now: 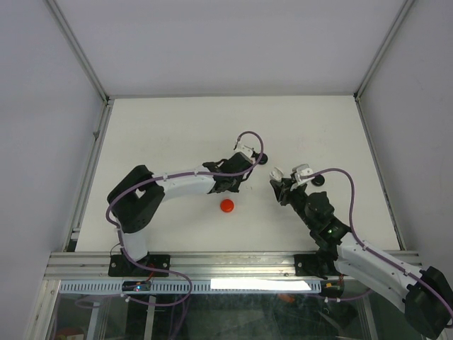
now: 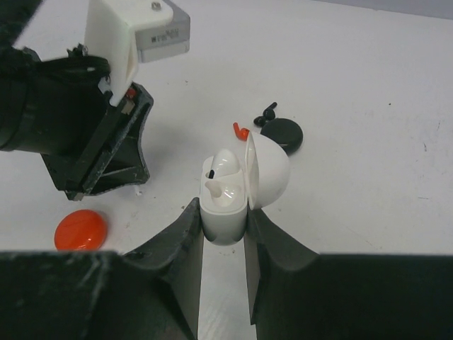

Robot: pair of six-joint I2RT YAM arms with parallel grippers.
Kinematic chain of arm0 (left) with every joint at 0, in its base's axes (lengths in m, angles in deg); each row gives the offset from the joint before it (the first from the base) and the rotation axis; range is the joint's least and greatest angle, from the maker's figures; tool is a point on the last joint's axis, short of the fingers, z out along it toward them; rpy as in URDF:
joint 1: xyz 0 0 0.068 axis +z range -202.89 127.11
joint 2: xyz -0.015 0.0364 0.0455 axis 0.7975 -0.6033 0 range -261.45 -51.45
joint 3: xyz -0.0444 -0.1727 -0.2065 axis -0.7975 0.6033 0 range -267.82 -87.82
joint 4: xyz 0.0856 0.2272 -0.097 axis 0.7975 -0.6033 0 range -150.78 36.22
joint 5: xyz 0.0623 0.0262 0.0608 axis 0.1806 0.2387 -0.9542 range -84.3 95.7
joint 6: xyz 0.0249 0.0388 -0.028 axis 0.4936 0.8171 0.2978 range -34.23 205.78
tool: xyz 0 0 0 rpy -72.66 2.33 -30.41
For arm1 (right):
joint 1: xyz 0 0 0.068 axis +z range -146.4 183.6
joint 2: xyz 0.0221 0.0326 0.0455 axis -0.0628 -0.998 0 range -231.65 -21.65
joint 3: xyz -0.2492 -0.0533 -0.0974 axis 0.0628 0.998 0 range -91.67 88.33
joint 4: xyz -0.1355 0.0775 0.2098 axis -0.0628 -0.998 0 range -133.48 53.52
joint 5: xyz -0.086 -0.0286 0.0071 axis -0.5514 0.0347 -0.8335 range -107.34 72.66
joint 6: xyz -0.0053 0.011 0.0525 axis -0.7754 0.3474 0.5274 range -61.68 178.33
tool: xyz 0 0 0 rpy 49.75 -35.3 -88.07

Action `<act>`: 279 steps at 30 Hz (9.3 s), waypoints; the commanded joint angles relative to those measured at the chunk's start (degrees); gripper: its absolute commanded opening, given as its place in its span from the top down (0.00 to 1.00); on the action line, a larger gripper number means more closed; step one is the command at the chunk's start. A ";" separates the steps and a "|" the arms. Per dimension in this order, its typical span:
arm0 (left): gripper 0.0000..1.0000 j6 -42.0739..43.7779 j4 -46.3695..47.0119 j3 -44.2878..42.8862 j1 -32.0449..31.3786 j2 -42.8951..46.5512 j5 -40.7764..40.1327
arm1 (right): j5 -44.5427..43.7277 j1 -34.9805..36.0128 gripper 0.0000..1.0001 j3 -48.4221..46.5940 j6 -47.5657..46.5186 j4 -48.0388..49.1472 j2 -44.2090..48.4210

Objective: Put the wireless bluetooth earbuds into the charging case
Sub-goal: Pick up the earbud from the center of the board, then place the earbud in the charging case, then close the charging case, then place the charging case at the center of the board.

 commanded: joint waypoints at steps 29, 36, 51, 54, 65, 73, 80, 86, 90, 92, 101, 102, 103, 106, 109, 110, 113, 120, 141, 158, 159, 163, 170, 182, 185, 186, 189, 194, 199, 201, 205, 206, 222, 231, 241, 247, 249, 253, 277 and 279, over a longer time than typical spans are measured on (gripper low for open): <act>0.85 43.96 36.06 18.18 -9.14 39.36 0.41 | 25.51 -0.24 1.00 -9.19 1.85 22.18 -16.84; 0.85 50.24 41.60 22.24 -10.88 42.53 7.14 | 29.97 -0.19 1.00 -9.70 2.91 28.78 -19.26; 0.83 62.79 44.64 24.97 -13.97 43.14 8.08 | 33.74 -0.19 1.00 -11.65 3.65 33.53 -21.34; 0.83 64.62 44.79 24.98 -14.17 42.77 6.17 | 33.92 -0.19 1.00 -11.59 3.82 33.50 -21.21; 0.83 66.97 44.05 25.23 -14.87 42.41 5.34 | 33.68 -0.19 1.00 -11.48 3.98 33.20 -20.59; 0.83 67.62 44.08 25.18 -15.34 40.93 4.71 | 33.92 -0.19 1.00 -11.51 4.17 33.12 -20.27; 0.83 68.83 44.09 25.09 -15.54 39.91 2.91 | 34.21 -0.19 1.00 -11.65 4.18 32.37 -19.37; 0.83 69.60 43.16 25.43 -16.20 40.44 3.06 | 33.95 -0.16 1.00 -11.57 4.16 32.48 -19.36; 0.83 69.32 41.86 25.50 -16.55 41.45 4.22 | 33.68 -0.18 1.00 -11.54 3.94 32.43 -19.36; 0.82 68.82 41.14 25.58 -16.77 42.05 4.83 | 33.44 -0.14 1.00 -11.52 3.84 32.40 -19.36; 0.81 67.76 37.15 25.33 -17.19 44.04 5.19 | 33.09 -0.16 1.00 -11.48 3.83 32.30 -19.29; 0.81 67.84 36.93 25.17 -17.21 44.03 4.90 | 33.13 -0.18 1.00 -11.48 3.83 32.26 -19.27; 0.81 68.10 36.67 25.10 -17.25 44.03 4.61 | 33.14 -0.19 1.00 -11.48 3.83 32.28 -19.27; 0.81 68.66 36.23 24.89 -17.32 43.95 3.79 | 33.06 -0.14 1.00 -11.47 3.83 32.23 -19.27; 0.82 69.35 36.00 24.67 -17.33 43.69 2.96 | 33.06 -0.19 1.00 -11.44 3.83 32.15 -19.19; 0.82 69.54 35.81 24.55 -17.29 43.60 2.76 | 33.02 -0.19 1.00 -11.54 3.83 32.13 -19.18; 0.81 69.61 35.05 24.13 -17.31 43.34 3.14 | 33.05 -0.19 1.00 -11.57 3.83 32.13 -19.27; 0.79 69.48 33.46 23.81 -17.56 42.98 4.40 | 32.90 -0.19 1.00 -11.58 3.73 32.10 -19.36; 0.58 63.92 31.17 21.71 -17.59 43.46 5.22 | 32.08 -0.19 1.00 -10.92 3.65 32.60 -20.01; 0.44 28.25 27.38 15.98 -17.61 44.12 -15.18 | 28.87 -0.19 1.00 -10.07 3.56 33.64 -21.11; 0.44 27.01 27.17 15.88 -17.60 44.12 -16.02 | 28.86 -0.20 1.00 -10.05 3.56 33.63 -21.12; 0.43 23.91 26.51 15.55 -17.58 44.06 -19.89 | 28.67 -0.19 1.00 -10.07 3.56 33.64 -21.12; 0.40 21.48 25.42 15.25 -16.63 42.96 -22.70 | 28.93 -0.16 1.00 -10.07 3.74 33.77 -21.29; 0.37 20.05 24.07 14.31 -13.99 41.22 -17.69 | 29.61 -0.17 1.00 -10.24 3.85 33.43 -20.60; 0.36 19.88 24.05 14.32 -13.97 41.30 -15.87 | 29.60 -0.21 1.00 -10.32 3.83 33.20 -20.44; 0.36 19.86 24.05 14.25 -13.98 41.32 -14.91 | 29.68 -0.19 1.00 -10.33 3.83 33.20 -20.42; 0.34 19.75 23.96 13.95 -13.94 41.56 -11.69 | 29.70 -0.22 1.00 -10.39 3.83 33.19 -20.62; 0.32 19.95 23.90 13.49 -13.98 41.66 -9.82 | 29.81 -0.19 1.00 -10.49 3.83 33.20 -20.85; 0.30 20.30 23.96 12.23 -13.85 39.94 -11.27 | 30.34 -0.23 1.00 -10.76 3.81 33.07 -21.10; 0.29 20.15 23.96 11.53 -13.88 39.26 -11.82 | 30.46 -0.18 1.00 -10.87 3.87 32.98 -21.05; 0.27 18.62 23.67 11.24 -12.70 40.08 -11.33 | 30.75 -0.26 1.00 -10.48 4.04 32.56 -20.62; 0.26 17.62 23.21 11.25 -11.77 40.68 -10.08 | 30.83 -0.27 1.00 -10.43 4.13 32.37 -20.57; 0.16 -4.72 20.28 14.30 12.64 44.35 35.13 | 37.27 -1.29 1.00 -11.72 8.87 35.13 -23.55; 0.18 -14.06 31.04 18.34 19.48 39.62 56.75 | 40.10 -1.32 1.00 -12.55 10.58 37.14 -24.95; 0.22 -17.32 38.14 19.24 19.66 35.87 65.89 | 42.53 -1.40 1.00 -14.06 12.99 39.68 -27.94; 0.29 -18.56 41.86 19.50 19.66 35.24 70.48 | 42.97 -1.46 1.00 -14.22 14.12 40.49 -29.15; 0.31 -18.70 42.79 19.61 19.70 35.28 71.56 | 43.11 -1.65 1.00 -14.12 14.30 40.45 -29.27; 0.35 -19.02 44.52 20.02 19.66 36.11 72.48 | 43.27 -2.04 1.00 -13.64 14.84 40.45 -29.38; 0.12 -5.23 15.58 18.88 19.74 46.05 24.87 | 34.25 -11.98 1.00 -15.72 17.94 -0.50 -21.01; 0.08 -4.28 12.57 18.41 19.90 46.28 20.59 | 32.95 -14.42 1.00 -15.71 19.60 -5.78 -20.65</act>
